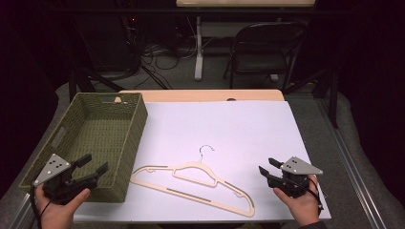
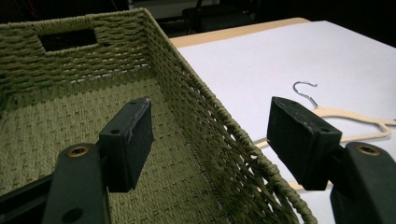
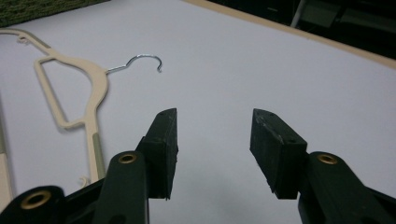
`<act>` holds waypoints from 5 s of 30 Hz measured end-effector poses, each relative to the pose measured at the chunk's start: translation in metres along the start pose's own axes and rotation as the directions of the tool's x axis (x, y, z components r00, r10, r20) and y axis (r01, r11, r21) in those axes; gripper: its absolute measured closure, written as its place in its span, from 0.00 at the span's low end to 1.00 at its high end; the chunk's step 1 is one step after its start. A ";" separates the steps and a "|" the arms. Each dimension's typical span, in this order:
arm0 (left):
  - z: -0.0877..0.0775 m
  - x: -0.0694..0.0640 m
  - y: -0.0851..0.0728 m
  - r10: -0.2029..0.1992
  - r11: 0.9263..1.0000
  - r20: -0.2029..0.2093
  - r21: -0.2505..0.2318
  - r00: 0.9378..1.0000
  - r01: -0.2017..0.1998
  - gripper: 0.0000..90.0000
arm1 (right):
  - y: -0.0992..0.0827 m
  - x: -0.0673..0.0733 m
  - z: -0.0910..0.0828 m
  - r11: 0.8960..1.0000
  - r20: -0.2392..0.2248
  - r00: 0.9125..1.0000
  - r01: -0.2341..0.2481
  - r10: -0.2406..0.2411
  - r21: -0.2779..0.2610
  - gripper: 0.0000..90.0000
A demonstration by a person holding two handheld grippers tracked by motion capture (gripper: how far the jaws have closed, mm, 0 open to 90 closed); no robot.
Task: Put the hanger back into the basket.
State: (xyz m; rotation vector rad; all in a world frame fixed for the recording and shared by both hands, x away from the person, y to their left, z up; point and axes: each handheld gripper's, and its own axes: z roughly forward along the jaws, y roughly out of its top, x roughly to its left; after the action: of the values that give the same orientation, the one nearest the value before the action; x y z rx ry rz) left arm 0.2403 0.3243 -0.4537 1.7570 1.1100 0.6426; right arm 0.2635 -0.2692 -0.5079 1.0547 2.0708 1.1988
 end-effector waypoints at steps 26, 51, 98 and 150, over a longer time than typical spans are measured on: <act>-0.004 -0.018 0.006 0.014 1.000 0.057 -0.015 0.998 -0.013 0.34 | 0.045 0.019 0.023 0.953 -0.204 0.969 0.184 -0.135 0.240 0.67; 0.000 -0.020 0.006 0.001 1.000 0.054 -0.014 0.999 0.000 0.35 | 0.130 0.078 0.077 0.818 -0.403 0.875 0.429 -0.269 0.384 0.68; 0.002 -0.020 0.004 0.007 1.000 0.045 0.007 0.999 -0.007 0.39 | 0.102 0.143 0.166 0.623 -0.566 0.770 0.604 -0.295 0.497 0.93; 0.011 -0.031 0.005 0.038 0.999 0.079 0.031 0.996 -0.040 0.39 | 0.084 0.141 0.170 0.537 -0.616 0.727 0.665 -0.304 0.519 0.95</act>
State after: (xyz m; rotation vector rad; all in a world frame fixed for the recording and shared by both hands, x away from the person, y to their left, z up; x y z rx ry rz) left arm 0.2365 0.2914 -0.4526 1.8201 1.0401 0.5776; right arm 0.3413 -0.0466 -0.5215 0.3328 3.0740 0.2946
